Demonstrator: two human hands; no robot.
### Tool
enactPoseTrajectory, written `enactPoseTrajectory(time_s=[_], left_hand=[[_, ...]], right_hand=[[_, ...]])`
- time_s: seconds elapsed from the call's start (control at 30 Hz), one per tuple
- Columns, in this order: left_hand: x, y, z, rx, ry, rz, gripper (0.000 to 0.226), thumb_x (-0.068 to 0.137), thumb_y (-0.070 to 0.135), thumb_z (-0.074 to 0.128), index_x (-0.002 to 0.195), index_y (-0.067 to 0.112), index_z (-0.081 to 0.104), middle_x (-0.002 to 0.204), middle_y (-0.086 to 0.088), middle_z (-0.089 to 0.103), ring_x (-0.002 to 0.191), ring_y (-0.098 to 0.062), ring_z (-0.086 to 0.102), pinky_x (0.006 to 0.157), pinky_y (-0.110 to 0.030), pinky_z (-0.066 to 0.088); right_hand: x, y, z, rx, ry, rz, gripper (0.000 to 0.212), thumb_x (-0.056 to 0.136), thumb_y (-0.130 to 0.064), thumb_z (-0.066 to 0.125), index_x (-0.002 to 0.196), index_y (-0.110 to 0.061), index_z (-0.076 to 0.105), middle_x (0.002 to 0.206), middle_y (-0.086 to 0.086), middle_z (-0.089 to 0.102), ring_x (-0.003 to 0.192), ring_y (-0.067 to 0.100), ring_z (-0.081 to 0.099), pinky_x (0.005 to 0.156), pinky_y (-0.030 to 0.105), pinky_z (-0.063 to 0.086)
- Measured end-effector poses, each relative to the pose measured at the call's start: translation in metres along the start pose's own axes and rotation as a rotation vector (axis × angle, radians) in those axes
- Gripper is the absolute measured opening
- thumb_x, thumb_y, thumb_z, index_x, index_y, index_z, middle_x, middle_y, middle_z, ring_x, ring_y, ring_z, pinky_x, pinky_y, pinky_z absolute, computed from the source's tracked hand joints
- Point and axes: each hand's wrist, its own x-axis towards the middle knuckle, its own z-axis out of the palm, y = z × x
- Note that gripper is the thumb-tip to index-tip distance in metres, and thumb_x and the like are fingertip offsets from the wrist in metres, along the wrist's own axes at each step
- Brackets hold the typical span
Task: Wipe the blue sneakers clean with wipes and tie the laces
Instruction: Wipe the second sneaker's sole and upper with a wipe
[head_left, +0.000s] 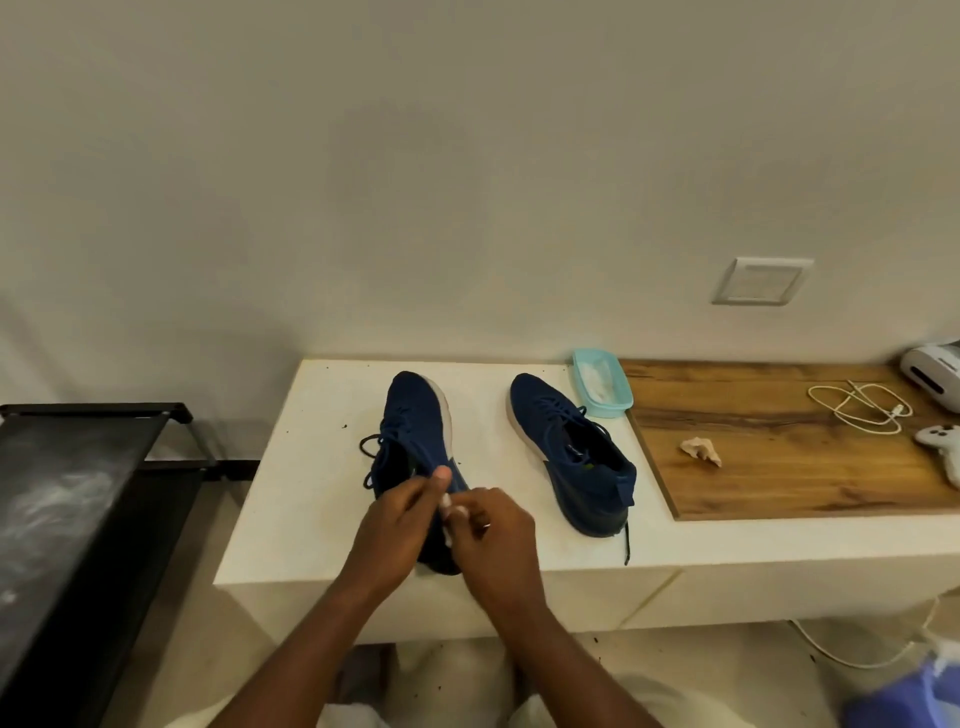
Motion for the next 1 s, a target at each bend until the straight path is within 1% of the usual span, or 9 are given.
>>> enactPoseTrajectory(time_s=[0.1,0.2,0.27,0.43,0.6,0.7,0.8,0.87,1.0], left_hand=[[-0.008,0.004,0.008,0.025,0.012,0.063,0.045,0.089,0.065,0.055,0.088,0.023,0.072,0.081,0.004,0.073,0.081,-0.011,0.071,0.078,-0.028,0.057],[-0.011,0.004,0.005,-0.103,0.009,0.030,0.037,0.092,0.056,0.057,0.075,0.025,0.071,0.074,0.000,0.071,0.076,-0.014,0.071,0.079,-0.031,0.057],[-0.010,0.003,0.000,-0.167,0.011,0.004,0.037,0.092,0.050,0.060,0.065,0.026,0.067,0.069,-0.002,0.068,0.072,-0.017,0.069,0.078,-0.033,0.057],[0.000,-0.005,0.004,-0.128,0.060,-0.014,0.020,0.098,0.028,0.065,0.084,0.018,0.075,0.082,-0.003,0.075,0.085,-0.022,0.073,0.080,-0.039,0.062],[0.006,-0.012,0.005,-0.198,0.127,-0.076,0.015,0.100,0.024,0.062,0.093,0.016,0.073,0.090,-0.003,0.075,0.092,-0.024,0.073,0.084,-0.033,0.059],[0.006,-0.014,0.008,-0.199,0.130,-0.076,0.018,0.100,0.027,0.062,0.095,0.013,0.072,0.092,-0.007,0.075,0.091,-0.026,0.072,0.089,-0.043,0.060],[0.010,-0.015,0.012,-0.129,0.136,-0.067,0.025,0.100,0.032,0.062,0.092,0.010,0.069,0.091,-0.008,0.073,0.090,-0.027,0.070,0.088,-0.053,0.059],[0.010,-0.014,0.015,-0.120,0.144,-0.062,0.023,0.100,0.034,0.061,0.094,0.014,0.070,0.095,-0.002,0.074,0.094,-0.020,0.070,0.089,-0.046,0.060],[0.002,-0.010,0.010,-0.192,0.175,-0.042,0.024,0.095,0.042,0.066,0.095,0.019,0.072,0.087,0.006,0.076,0.088,-0.011,0.072,0.079,-0.023,0.058]], right_hand=[[0.003,-0.004,0.000,0.017,0.070,0.064,0.014,0.100,-0.022,0.058,0.091,-0.024,0.069,0.085,-0.011,0.064,0.082,0.002,0.060,0.070,0.012,0.047],[-0.011,-0.006,0.005,-0.017,-0.046,0.035,0.013,0.101,-0.023,0.056,0.097,-0.024,0.068,0.090,-0.015,0.060,0.088,-0.002,0.057,0.075,0.007,0.044],[-0.016,-0.001,0.006,-0.056,-0.110,-0.026,0.010,0.099,-0.022,0.059,0.096,-0.026,0.067,0.090,-0.017,0.058,0.086,0.000,0.057,0.077,0.009,0.045],[0.014,0.021,0.000,0.056,0.093,0.108,0.012,0.098,-0.020,0.061,0.101,-0.023,0.073,0.097,-0.010,0.066,0.090,0.001,0.062,0.076,0.014,0.050],[0.002,0.019,0.014,0.024,-0.011,0.079,0.017,0.099,-0.022,0.060,0.111,-0.022,0.072,0.100,-0.008,0.064,0.093,-0.003,0.059,0.079,0.006,0.047],[0.002,0.023,0.003,-0.038,-0.038,0.056,0.013,0.096,-0.021,0.065,0.104,-0.023,0.075,0.095,-0.010,0.067,0.086,0.000,0.061,0.077,0.007,0.048],[0.024,0.036,-0.006,-0.043,0.006,0.176,0.012,0.094,-0.024,0.068,0.100,-0.023,0.078,0.094,-0.012,0.072,0.084,0.002,0.065,0.075,0.015,0.052],[0.032,0.036,-0.002,-0.062,0.004,0.217,0.016,0.095,-0.026,0.066,0.106,-0.022,0.078,0.101,-0.010,0.073,0.090,0.005,0.067,0.081,0.020,0.056],[0.018,0.016,0.006,0.024,-0.040,0.108,0.016,0.096,-0.022,0.065,0.107,-0.021,0.076,0.099,-0.010,0.068,0.088,-0.003,0.062,0.075,0.006,0.047]])
